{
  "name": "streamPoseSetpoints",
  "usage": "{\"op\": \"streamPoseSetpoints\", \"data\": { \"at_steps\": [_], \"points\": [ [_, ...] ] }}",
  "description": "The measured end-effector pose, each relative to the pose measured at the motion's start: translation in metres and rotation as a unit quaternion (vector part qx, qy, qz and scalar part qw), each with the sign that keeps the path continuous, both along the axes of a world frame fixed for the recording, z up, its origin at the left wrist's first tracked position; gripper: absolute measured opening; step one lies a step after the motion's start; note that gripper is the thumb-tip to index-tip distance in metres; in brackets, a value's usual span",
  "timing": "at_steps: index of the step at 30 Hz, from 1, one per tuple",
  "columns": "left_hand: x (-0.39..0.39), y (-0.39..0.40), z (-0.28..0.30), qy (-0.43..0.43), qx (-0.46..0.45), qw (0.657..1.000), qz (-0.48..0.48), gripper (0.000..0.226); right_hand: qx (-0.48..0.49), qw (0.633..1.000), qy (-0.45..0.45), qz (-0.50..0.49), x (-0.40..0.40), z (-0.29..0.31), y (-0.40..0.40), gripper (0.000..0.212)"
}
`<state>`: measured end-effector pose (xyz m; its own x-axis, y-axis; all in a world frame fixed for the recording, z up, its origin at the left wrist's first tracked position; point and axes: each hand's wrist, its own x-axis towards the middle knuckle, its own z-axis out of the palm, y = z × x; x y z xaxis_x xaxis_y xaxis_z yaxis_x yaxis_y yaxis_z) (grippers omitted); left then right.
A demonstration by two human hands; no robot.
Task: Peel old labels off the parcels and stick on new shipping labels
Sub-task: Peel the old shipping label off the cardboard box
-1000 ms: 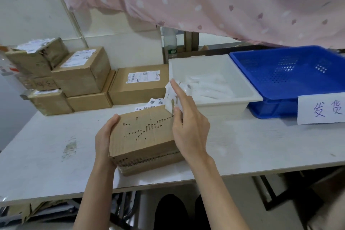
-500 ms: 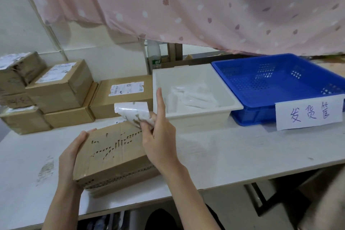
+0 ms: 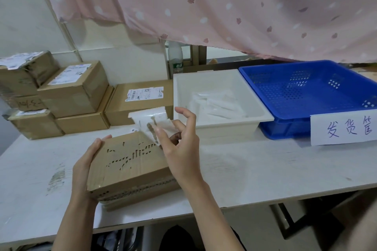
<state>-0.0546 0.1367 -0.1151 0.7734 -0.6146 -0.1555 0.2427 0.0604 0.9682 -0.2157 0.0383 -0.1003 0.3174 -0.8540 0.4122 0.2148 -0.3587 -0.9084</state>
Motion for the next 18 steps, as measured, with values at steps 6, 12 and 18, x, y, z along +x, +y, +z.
{"op": "streamPoseSetpoints", "data": {
  "at_steps": [6,12,18],
  "points": [
    [0.0,0.001,0.001,-0.006,0.011,1.0,-0.003,0.034,0.021,1.0,0.018,-0.013,-0.004,0.008,0.0,0.018],
    [0.011,0.011,0.032,-0.167,0.046,0.982,0.079,0.034,0.11,0.992,-0.061,-0.009,-0.013,0.024,-0.013,0.005],
    [-0.056,-0.031,0.127,-0.165,-0.078,0.983,-0.005,0.012,0.073,0.988,-0.046,-0.129,-0.043,0.052,-0.063,0.004]
  ]
}}
